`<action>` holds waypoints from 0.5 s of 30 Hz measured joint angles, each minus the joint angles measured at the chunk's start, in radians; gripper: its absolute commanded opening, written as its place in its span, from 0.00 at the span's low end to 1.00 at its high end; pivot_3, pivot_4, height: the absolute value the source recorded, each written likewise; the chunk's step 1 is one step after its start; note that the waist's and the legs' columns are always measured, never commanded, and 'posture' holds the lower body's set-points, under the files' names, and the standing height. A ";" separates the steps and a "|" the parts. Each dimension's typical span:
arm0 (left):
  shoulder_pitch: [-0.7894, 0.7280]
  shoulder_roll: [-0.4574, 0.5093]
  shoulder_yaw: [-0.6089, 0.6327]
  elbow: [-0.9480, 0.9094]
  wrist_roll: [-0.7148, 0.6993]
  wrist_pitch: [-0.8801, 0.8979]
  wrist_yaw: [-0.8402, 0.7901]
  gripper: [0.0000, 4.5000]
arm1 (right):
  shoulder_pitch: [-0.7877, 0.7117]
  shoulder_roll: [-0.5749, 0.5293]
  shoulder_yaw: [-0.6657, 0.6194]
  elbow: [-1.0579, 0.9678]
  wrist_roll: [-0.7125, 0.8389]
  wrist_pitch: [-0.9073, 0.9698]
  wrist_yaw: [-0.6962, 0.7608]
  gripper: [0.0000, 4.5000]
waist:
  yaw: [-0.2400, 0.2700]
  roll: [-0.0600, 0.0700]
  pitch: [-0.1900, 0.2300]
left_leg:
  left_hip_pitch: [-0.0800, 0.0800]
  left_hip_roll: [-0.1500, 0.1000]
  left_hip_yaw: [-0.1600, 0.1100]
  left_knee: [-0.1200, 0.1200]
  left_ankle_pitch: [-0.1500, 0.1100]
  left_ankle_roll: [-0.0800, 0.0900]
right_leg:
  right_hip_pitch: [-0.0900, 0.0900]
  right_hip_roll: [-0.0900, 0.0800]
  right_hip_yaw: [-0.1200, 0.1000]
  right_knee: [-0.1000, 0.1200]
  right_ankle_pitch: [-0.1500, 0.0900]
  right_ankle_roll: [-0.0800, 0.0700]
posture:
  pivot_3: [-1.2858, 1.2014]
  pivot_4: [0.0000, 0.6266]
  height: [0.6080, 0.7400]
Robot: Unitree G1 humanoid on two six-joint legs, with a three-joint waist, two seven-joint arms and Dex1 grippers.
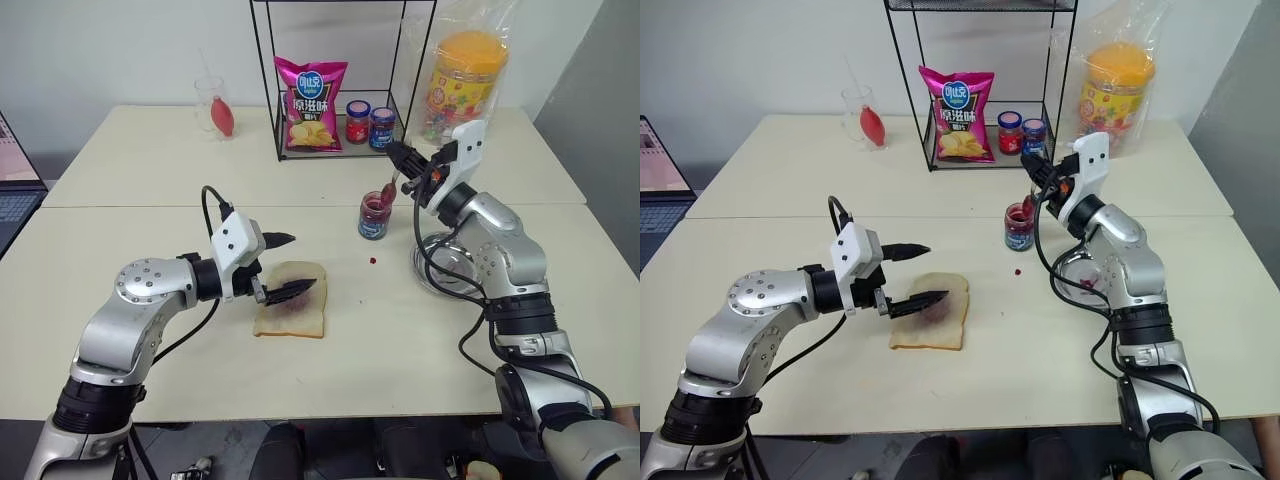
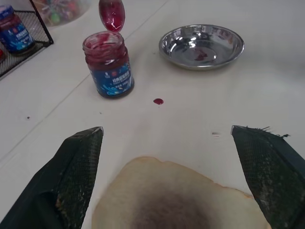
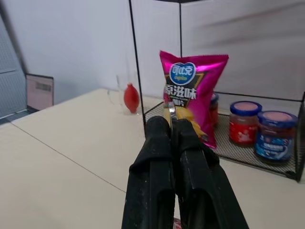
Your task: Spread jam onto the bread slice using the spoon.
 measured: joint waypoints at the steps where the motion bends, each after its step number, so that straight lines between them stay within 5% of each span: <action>1: 0.015 0.014 0.000 0.000 0.005 -0.010 -0.002 1.00 | -0.011 0.005 0.007 0.029 -0.017 -0.025 0.005 0.00 | -0.001 0.000 0.000 | 0.000 0.000 0.000 0.000 0.000 0.000 | 0.000 0.000 0.000 0.000 0.000 0.000 | 0.52 0.24 1.00; 15: 0.031 0.051 0.015 0.003 0.023 -0.038 0.007 1.00 | -0.071 0.058 0.075 0.313 -0.205 -0.277 0.027 0.00 | -0.012 0.000 0.000 | 0.000 0.000 0.000 0.000 0.000 0.000 | 0.000 0.000 0.000 0.000 0.000 0.000 | 0.52 0.24 1.00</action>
